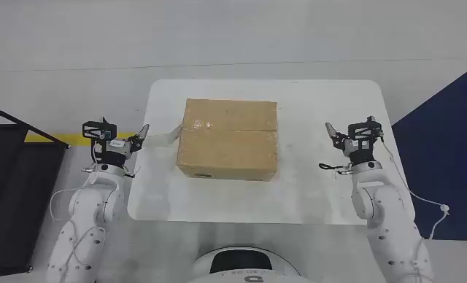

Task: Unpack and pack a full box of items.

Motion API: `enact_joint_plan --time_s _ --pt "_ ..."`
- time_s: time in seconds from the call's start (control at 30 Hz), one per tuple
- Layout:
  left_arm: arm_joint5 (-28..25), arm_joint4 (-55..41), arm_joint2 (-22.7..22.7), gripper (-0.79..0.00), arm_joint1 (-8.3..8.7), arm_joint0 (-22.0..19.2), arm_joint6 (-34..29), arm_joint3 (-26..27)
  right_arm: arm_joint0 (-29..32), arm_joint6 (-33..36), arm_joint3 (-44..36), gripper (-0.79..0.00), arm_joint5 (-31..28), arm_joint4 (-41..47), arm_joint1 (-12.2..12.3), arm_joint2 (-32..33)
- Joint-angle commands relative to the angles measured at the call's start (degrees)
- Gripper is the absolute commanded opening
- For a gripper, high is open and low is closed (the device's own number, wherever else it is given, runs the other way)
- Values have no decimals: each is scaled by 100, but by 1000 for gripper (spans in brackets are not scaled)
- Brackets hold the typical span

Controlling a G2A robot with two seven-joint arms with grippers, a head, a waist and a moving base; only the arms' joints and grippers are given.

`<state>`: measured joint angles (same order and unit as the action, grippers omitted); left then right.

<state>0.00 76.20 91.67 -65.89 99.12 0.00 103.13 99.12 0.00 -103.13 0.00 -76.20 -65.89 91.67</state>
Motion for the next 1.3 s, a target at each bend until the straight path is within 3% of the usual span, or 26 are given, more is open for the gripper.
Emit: enact_joint_plan --time_s 0.0,0.2,0.57,0.8,1.03,1.17,1.27 --pt "0 0 0 0 0 0 0 0 3 26 -80 0 -283 4 6 -77" --pt "0 0 0 0 0 0 0 0 -89 580 -312 0 -1059 -118 30 -298" --pt "0 0 0 0 0 0 0 0 -655 1098 181 0 -1887 -482 16 -991" --pt "0 0 0 0 0 0 0 0 -781 1519 175 0 -3168 1469 66 -560" --pt "0 0 0 0 0 0 0 0 -843 2827 307 0 -4603 3385 218 -188" --pt "0 0 0 0 0 0 0 0 -886 3465 304 0 -5050 3745 309 -152" --pt "0 0 0 0 0 0 0 0 -884 3538 288 0 -4906 3796 340 -104"
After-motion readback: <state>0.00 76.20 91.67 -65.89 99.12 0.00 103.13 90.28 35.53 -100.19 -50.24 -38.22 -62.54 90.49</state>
